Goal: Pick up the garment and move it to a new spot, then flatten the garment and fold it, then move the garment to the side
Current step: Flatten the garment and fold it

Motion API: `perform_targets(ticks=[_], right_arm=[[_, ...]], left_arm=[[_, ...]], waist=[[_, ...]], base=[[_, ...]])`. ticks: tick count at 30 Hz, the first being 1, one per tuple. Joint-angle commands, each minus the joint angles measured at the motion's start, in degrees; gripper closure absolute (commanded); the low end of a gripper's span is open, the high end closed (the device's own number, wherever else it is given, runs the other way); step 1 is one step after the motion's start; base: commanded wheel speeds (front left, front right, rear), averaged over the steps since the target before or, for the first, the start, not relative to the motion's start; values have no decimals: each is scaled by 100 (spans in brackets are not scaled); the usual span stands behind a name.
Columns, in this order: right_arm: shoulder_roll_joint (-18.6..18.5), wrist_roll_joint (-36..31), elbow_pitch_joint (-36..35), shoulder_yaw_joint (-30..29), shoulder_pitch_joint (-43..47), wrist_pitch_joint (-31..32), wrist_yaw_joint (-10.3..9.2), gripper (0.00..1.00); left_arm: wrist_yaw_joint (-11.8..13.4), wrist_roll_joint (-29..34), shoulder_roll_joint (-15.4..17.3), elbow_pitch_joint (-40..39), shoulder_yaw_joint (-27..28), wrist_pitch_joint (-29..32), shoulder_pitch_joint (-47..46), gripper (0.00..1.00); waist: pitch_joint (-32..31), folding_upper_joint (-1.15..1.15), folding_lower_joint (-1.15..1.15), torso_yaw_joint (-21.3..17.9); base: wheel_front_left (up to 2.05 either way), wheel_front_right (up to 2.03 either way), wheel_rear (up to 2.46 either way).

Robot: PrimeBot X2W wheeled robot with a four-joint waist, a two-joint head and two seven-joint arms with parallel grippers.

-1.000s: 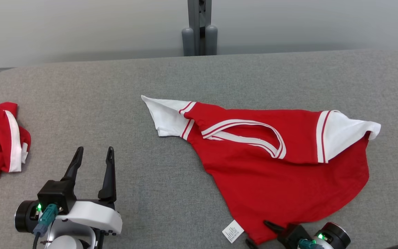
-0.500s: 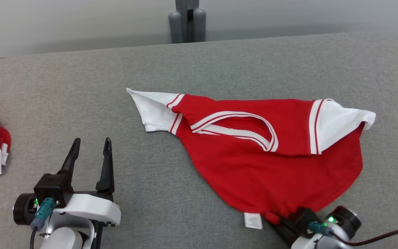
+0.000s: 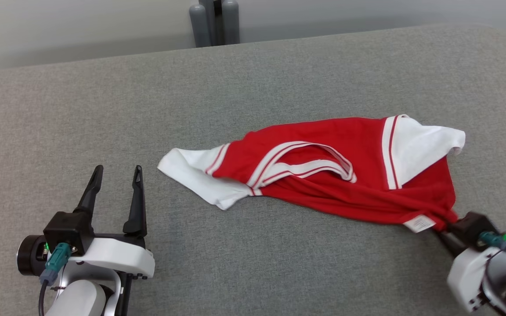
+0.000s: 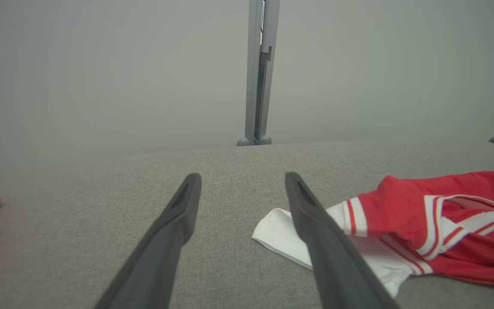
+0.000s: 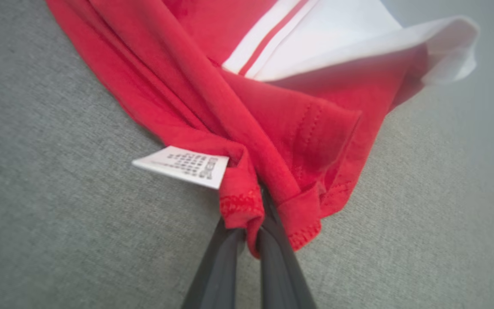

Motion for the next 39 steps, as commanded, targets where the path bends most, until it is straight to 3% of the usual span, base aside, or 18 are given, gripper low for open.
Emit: perform_targets(ticks=[1,5,15,17,18,28,34,39], right_arm=[[-154,52,164,-44,-186,-119,-13,100],[-192,277,747,-207,-511,-406,-8,100],[340,894,1553,-141,-450,-1001,-7,100],[442,1022,1608,-181,-327,-1094,-7,39],[496,1073,1606,-212,-260,-1145,-7,0],[922,1212,932,-933,626,-1404,-7,0],[1308,917,-378,-1713,999,-1497,-7,0],[1845,474,-1332,-2370,1027,-1424,-7,0]], left_arm=[[-16,17,29,4,-9,-9,-119,0],[-51,2,11,13,-55,7,-149,0],[-4,-59,34,26,-44,5,-18,0],[32,-65,61,0,-30,12,-7,0],[44,-64,81,-11,-20,14,1,0],[164,-41,270,-218,50,123,134,0],[245,-44,342,-357,96,156,206,0],[287,-12,386,-434,80,182,236,0]], waist=[[21,0,0,36],[60,0,0,133],[-41,0,0,133],[-77,0,0,74],[-101,0,0,37],[-259,0,0,-265],[-348,0,0,-287],[-448,0,0,-194]], base=[[0,0,0],[0,0,0],[0,0,0],[0,0,0],[0,0,0],[0,0,0],[0,0,0],[0,0,0]])
